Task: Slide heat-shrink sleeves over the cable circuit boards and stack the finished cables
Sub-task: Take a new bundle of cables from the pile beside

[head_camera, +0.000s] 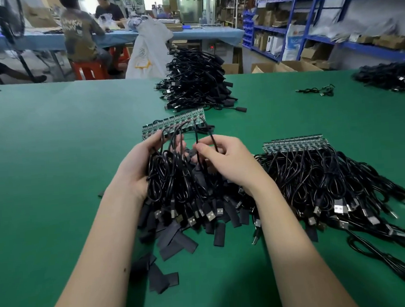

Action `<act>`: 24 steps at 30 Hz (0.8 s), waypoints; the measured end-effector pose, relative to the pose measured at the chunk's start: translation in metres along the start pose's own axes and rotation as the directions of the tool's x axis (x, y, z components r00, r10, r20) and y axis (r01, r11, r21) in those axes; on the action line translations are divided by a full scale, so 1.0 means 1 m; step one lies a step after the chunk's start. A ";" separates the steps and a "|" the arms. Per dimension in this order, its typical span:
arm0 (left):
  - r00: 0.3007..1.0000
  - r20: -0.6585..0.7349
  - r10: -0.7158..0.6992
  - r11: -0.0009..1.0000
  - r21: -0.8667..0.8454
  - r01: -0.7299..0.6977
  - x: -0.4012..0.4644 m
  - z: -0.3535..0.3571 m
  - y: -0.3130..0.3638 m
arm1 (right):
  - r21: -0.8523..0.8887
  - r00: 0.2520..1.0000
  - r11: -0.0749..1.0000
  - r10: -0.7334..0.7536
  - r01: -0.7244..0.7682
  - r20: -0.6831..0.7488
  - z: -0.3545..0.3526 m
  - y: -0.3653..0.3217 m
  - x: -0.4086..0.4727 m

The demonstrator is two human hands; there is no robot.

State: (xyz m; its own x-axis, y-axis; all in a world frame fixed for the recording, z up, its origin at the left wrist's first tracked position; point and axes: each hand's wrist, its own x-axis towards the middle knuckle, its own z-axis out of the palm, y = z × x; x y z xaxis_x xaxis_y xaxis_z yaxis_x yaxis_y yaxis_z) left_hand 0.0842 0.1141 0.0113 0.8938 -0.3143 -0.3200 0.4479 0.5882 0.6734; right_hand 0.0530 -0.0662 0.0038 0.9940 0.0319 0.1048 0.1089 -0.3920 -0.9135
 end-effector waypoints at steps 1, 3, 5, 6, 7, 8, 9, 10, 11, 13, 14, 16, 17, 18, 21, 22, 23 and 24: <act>1.000 -0.009 -0.013 1.000 0.004 0.013 0.000 -0.001 0.001 | 0.057 1.000 0.998 0.006 -0.006 0.005 0.001 -0.001 0.000; 0.998 -0.042 -0.042 0.997 0.063 0.045 -0.002 -0.004 0.004 | 0.217 0.998 0.975 0.032 -0.045 0.061 0.004 -0.005 0.001; 0.993 -0.095 -0.071 0.983 0.161 0.085 -0.004 -0.009 0.008 | 0.328 0.986 0.938 0.068 -0.116 0.153 0.009 -0.008 0.000; 0.989 -0.120 -0.081 0.972 0.211 0.105 -0.005 -0.012 0.010 | 0.347 0.977 0.925 0.091 -0.155 0.193 0.013 -0.008 -0.001; 0.986 -0.143 -0.089 0.959 0.255 0.123 -0.006 -0.015 0.012 | 0.350 0.967 0.917 0.118 -0.193 0.224 0.017 -0.006 -0.001; 0.982 -0.161 -0.096 0.947 0.290 0.140 -0.007 -0.018 0.014 | 0.349 0.958 0.908 0.149 -0.231 0.245 0.022 -0.004 -0.001; 0.978 -0.182 -0.103 0.934 0.321 0.158 -0.009 -0.020 0.015 | 0.347 0.948 0.899 0.181 -0.267 0.263 0.027 -0.003 -0.001; 0.973 -0.207 -0.106 0.919 0.354 0.176 -0.011 -0.022 0.017 | 0.339 0.937 0.892 0.207 -0.298 0.281 0.032 -0.002 -0.001; 0.966 -0.241 -0.089 0.896 0.405 0.184 -0.012 -0.024 0.019 | 0.321 0.926 0.891 0.228 -0.323 0.300 0.036 0.000 -0.001; 0.953 -0.304 0.022 0.787 0.593 0.171 -0.012 -0.029 0.021 | 0.245 0.912 0.908 0.253 -0.339 0.323 0.041 0.001 -0.001; 0.945 -0.314 0.094 0.712 0.684 0.157 -0.011 -0.032 0.022 | 0.196 0.907 0.921 0.261 -0.336 0.331 0.041 0.001 -0.001; 0.927 -0.308 0.215 0.622 0.775 0.114 -0.009 -0.036 0.024 | 0.077 0.907 0.948 0.268 -0.308 0.326 0.038 0.001 0.000; 0.915 -0.297 0.273 0.585 0.806 0.088 -0.007 -0.038 0.024 | -0.005 0.917 0.962 0.263 -0.274 0.298 0.034 0.001 0.000; 0.900 -0.284 0.331 0.531 0.844 0.071 -0.006 -0.039 0.025 | -0.084 0.934 0.968 0.252 -0.238 0.254 0.030 0.001 0.002; 0.873 -0.239 0.425 0.420 0.907 0.044 -0.004 -0.041 0.028 | -0.117 0.972 0.970 0.222 -0.212 0.079 0.021 0.005 0.007; 0.877 -0.234 0.420 0.461 0.887 0.016 -0.003 -0.041 0.028 | -0.095 0.977 0.973 0.214 -0.212 0.018 0.020 0.008 0.009; 0.883 -0.237 0.405 0.521 0.853 -0.010 -0.003 -0.041 0.028 | -0.085 0.979 0.975 0.200 -0.203 -0.038 0.020 0.010 0.010; 0.887 -0.243 0.391 0.571 0.820 -0.027 -0.003 -0.040 0.027 | -0.078 0.979 0.978 0.187 -0.193 -0.077 0.022 0.013 0.011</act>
State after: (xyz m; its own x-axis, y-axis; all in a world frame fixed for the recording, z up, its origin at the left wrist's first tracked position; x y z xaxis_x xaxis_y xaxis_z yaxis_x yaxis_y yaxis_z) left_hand 0.0945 0.1609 0.0042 0.9742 0.1326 -0.1826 0.2125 -0.2667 0.9401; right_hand 0.0659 -0.0506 -0.0157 0.9929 -0.1127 -0.0376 -0.0858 -0.4613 -0.8831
